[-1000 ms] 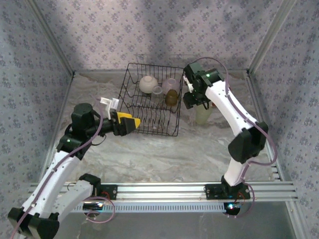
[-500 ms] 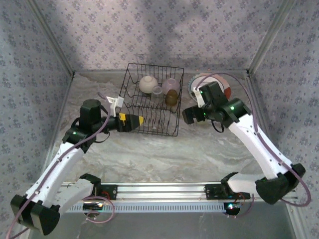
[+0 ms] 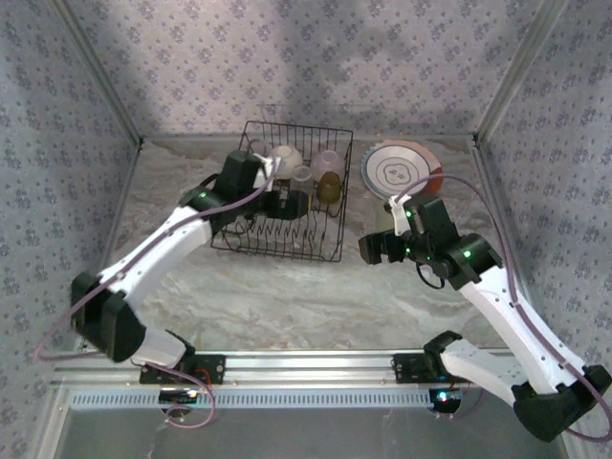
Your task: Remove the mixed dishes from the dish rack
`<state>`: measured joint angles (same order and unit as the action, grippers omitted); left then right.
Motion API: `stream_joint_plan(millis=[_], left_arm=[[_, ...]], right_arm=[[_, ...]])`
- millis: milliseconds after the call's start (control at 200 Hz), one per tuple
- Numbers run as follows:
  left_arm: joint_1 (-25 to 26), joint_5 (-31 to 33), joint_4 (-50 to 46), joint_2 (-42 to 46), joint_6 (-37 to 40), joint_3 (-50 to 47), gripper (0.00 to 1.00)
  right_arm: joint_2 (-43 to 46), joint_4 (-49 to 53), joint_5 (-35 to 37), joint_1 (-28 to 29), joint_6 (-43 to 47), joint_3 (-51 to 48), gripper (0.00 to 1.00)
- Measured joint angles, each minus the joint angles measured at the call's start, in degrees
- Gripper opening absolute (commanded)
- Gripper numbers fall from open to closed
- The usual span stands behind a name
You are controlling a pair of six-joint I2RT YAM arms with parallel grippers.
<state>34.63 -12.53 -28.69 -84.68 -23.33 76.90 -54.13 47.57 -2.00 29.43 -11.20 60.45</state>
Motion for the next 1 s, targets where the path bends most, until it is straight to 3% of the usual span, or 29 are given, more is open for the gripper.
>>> stream_joint_plan(millis=[390, 764, 999], left_arm=[[0.9, 16.0, -10.1, -25.2, 4.3, 25.3, 0.99], [-1.7, 18.6, -16.8, -40.5, 5.8, 43.4, 0.92], [-2.4, 18.6, -18.3, -46.2, 5.9, 49.4, 0.91]], right_arm=[[2.8, -2.2, -4.3, -0.7, -1.3, -3.2, 1.0], [2.6, -3.9, -5.9, -0.7, -1.7, -4.0, 1.0], [1.4, -4.6, -6.2, -0.9, -1.9, -4.0, 1.0]])
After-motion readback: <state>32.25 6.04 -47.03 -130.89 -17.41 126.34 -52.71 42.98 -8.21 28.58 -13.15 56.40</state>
